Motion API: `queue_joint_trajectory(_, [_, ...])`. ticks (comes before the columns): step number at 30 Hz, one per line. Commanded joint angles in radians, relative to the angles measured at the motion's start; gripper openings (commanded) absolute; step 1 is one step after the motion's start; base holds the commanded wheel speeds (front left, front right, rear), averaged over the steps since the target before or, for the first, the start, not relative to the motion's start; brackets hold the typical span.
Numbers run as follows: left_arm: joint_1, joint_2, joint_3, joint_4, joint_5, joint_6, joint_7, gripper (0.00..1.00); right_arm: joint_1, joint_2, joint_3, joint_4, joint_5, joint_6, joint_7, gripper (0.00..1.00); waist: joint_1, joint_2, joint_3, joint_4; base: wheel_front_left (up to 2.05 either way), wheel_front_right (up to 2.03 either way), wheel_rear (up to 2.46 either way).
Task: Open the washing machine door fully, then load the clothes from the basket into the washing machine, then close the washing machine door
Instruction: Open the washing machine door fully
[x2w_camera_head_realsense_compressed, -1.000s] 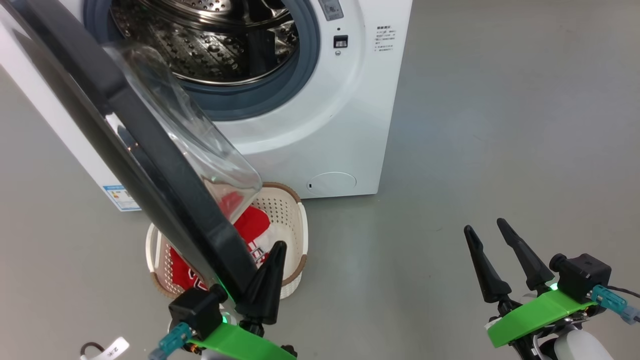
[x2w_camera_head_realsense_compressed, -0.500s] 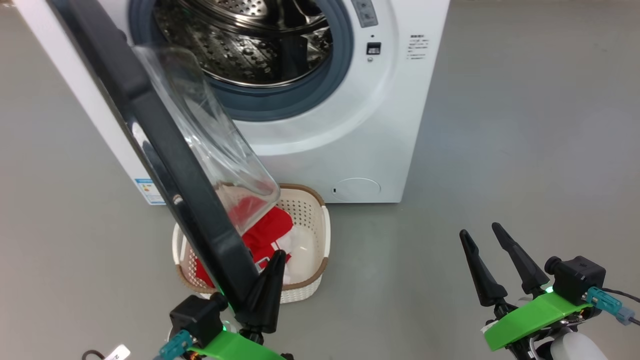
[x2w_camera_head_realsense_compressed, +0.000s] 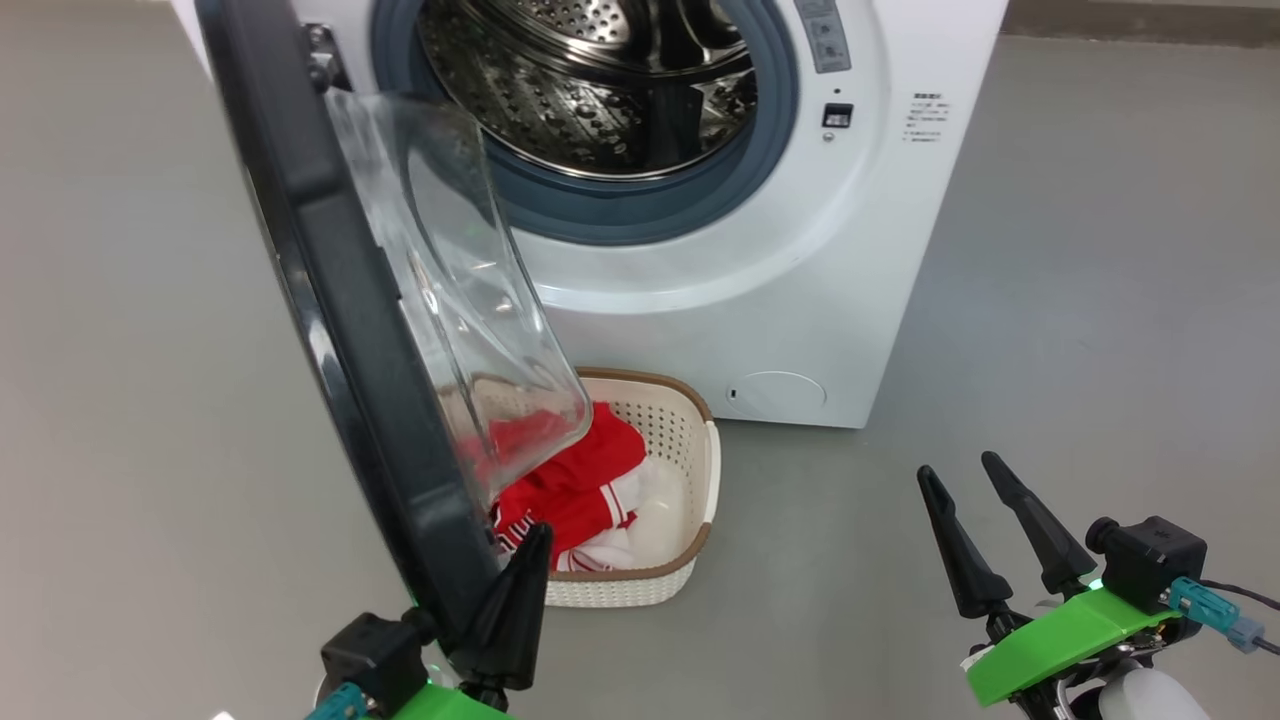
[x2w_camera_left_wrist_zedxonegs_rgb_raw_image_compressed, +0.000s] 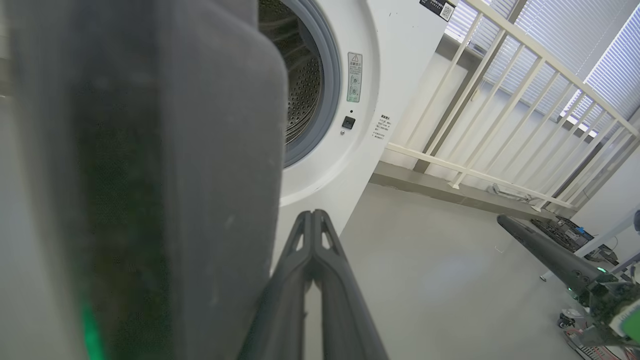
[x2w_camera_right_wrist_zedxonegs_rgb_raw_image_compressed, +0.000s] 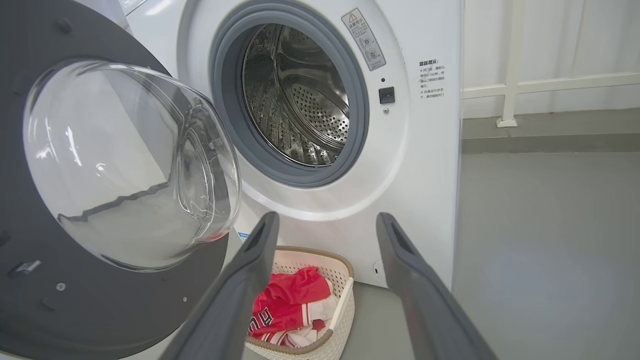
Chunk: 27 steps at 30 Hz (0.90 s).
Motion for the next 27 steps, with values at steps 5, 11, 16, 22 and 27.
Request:
queue_joint_trajectory(5, [-0.010, 0.044, 0.069, -0.033, -0.012, 0.038, 0.002, 0.00, -0.003, 0.000, 0.021, -0.022, 0.006, 0.002, -0.012, 1.00, 0.0000, -0.0001, -0.014, 0.040, 0.00, 0.00, 0.00])
queue_joint_trajectory(11, [0.003, 0.064, 0.082, -0.052, -0.015, 0.054, 0.011, 0.00, 0.002, 0.006, 0.015, -0.019, 0.005, 0.002, -0.012, 1.00, 0.0000, -0.0001, -0.019, 0.071, 0.00, 0.00, 0.00])
queue_joint_trajectory(16, [0.010, 0.083, 0.109, -0.065, -0.023, 0.070, 0.013, 0.00, 0.004, 0.012, 0.009, -0.020, 0.003, 0.002, -0.012, 1.00, 0.0000, -0.0001, -0.021, 0.096, 0.00, 0.00, 0.00])
queue_joint_trajectory(22, [0.016, 0.118, 0.150, -0.084, -0.029, 0.091, 0.015, 0.00, 0.001, 0.015, 0.003, -0.025, 0.003, 0.002, -0.012, 1.00, 0.0000, -0.0001, -0.017, 0.126, 0.00, 0.00, 0.00])
queue_joint_trajectory(27, [0.021, 0.137, 0.171, -0.087, -0.035, 0.100, 0.017, 0.00, 0.001, 0.020, -0.002, -0.026, 0.003, 0.002, -0.012, 1.00, 0.0000, -0.0001, -0.019, 0.149, 0.00, 0.00, 0.00])
